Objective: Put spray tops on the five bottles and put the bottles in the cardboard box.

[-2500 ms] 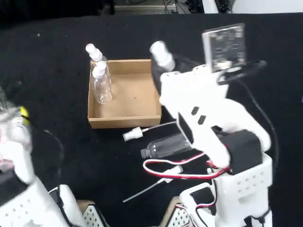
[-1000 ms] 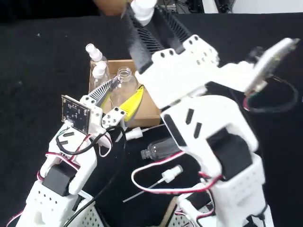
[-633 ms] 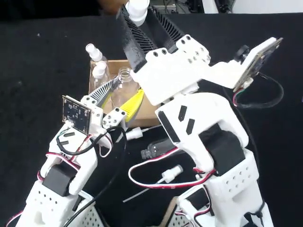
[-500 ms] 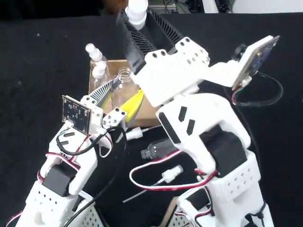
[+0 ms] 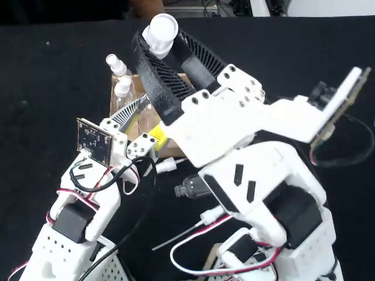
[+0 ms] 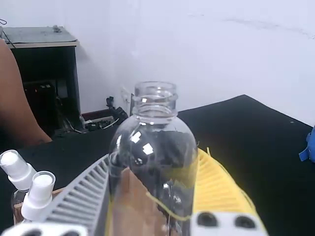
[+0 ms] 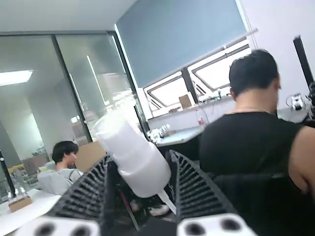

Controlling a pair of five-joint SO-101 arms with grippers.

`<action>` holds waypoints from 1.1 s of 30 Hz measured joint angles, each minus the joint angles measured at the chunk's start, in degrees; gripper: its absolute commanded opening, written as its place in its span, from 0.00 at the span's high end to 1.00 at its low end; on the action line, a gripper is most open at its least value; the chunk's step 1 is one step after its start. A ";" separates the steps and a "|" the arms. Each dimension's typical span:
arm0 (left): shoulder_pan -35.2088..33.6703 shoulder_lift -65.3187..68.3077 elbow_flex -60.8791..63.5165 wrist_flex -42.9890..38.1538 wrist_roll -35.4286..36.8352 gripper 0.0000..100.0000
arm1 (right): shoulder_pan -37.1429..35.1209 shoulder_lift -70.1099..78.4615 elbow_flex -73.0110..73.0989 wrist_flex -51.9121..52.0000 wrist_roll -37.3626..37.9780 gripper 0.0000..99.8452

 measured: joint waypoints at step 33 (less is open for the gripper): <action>0.00 0.09 0.09 0.00 0.00 0.97 | -0.09 -1.14 0.79 11.34 7.82 0.99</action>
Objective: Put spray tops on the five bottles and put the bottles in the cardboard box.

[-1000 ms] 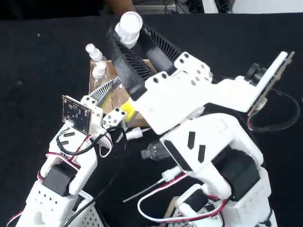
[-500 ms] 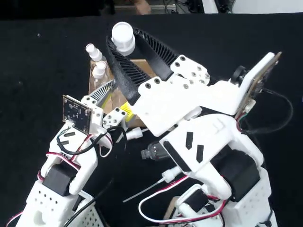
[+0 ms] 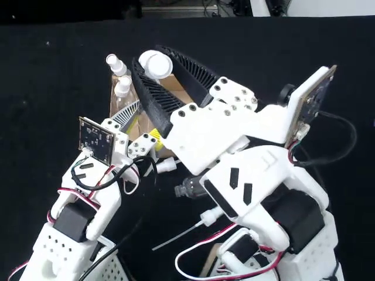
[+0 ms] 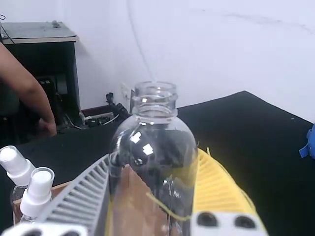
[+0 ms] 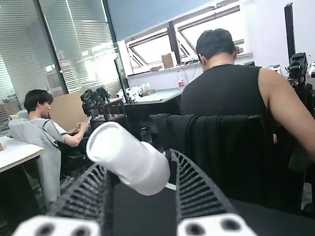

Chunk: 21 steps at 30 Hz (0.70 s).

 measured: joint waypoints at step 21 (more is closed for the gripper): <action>0.00 -0.09 -0.09 0.00 -0.18 0.97 | 0.26 0.70 -9.85 11.16 0.00 0.99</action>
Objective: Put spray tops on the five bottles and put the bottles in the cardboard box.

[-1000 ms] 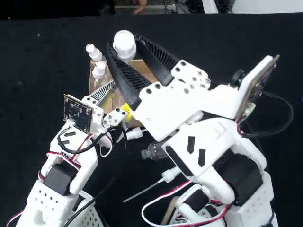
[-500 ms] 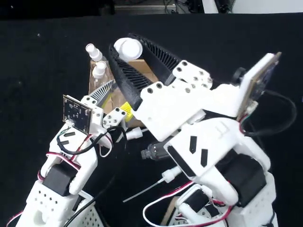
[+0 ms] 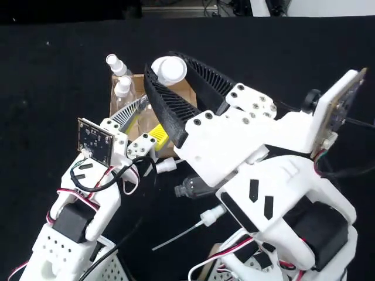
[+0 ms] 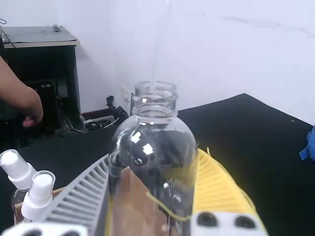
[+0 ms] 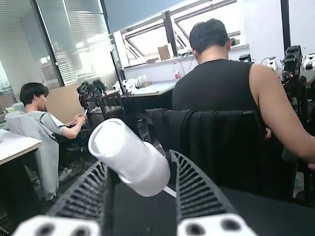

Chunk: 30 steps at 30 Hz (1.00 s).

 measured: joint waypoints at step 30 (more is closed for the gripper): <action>0.09 0.00 2.11 0.00 -0.09 0.97 | 0.09 15.21 -21.19 26.02 0.79 0.90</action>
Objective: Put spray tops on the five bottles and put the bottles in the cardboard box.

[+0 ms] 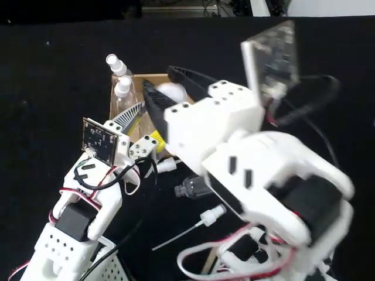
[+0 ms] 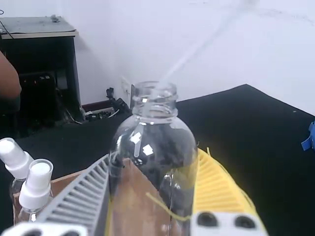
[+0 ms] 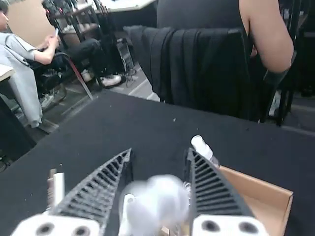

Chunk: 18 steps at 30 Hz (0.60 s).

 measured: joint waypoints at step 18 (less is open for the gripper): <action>-0.09 0.00 0.00 0.00 0.00 0.97 | 0.00 4.22 -4.57 -1.49 5.19 0.90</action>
